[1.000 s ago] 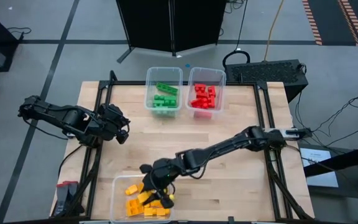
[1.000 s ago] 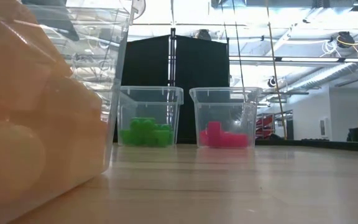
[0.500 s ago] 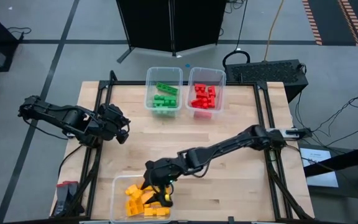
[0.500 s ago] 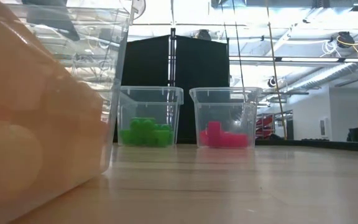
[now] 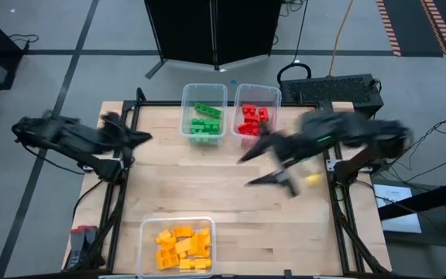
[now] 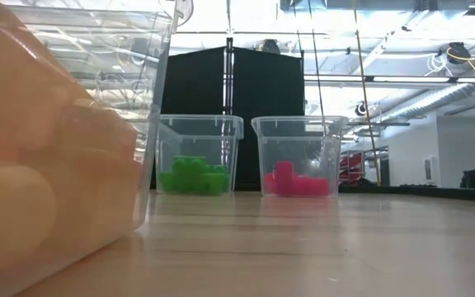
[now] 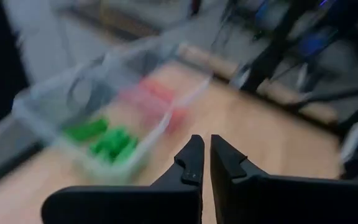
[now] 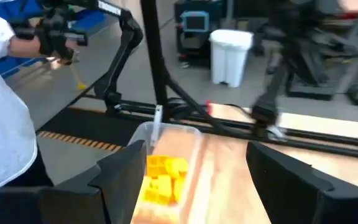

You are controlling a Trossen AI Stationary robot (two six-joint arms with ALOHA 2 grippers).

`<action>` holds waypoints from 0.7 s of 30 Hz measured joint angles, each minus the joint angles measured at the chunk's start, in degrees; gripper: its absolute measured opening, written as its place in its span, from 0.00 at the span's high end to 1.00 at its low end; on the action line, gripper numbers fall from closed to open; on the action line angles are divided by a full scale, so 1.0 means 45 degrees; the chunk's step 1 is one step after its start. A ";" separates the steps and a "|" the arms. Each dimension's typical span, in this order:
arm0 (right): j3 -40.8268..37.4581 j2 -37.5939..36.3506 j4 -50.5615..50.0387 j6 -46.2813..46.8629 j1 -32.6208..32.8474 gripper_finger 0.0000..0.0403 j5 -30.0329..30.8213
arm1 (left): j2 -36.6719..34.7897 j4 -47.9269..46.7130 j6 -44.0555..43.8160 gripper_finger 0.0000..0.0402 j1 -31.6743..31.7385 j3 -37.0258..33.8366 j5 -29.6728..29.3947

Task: Sort blocks
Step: Return to Home Position

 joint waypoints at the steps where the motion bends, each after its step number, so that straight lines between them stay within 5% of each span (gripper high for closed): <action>1: 0.0005 -0.0601 -0.0541 -0.0010 0.0065 0.32 0.0316 | -0.0368 0.0349 0.0554 1.00 -0.0091 0.0204 -0.0039; 10: -0.1957 -0.6210 -0.2417 0.0907 0.1122 0.32 0.4286 | -0.4367 0.2766 0.4405 1.00 -0.0339 0.0728 0.0968; 21: -1.0456 -1.3366 0.2576 0.1548 0.1169 0.32 0.4823 | -0.6791 0.2607 0.5446 1.00 0.0496 0.0644 0.1794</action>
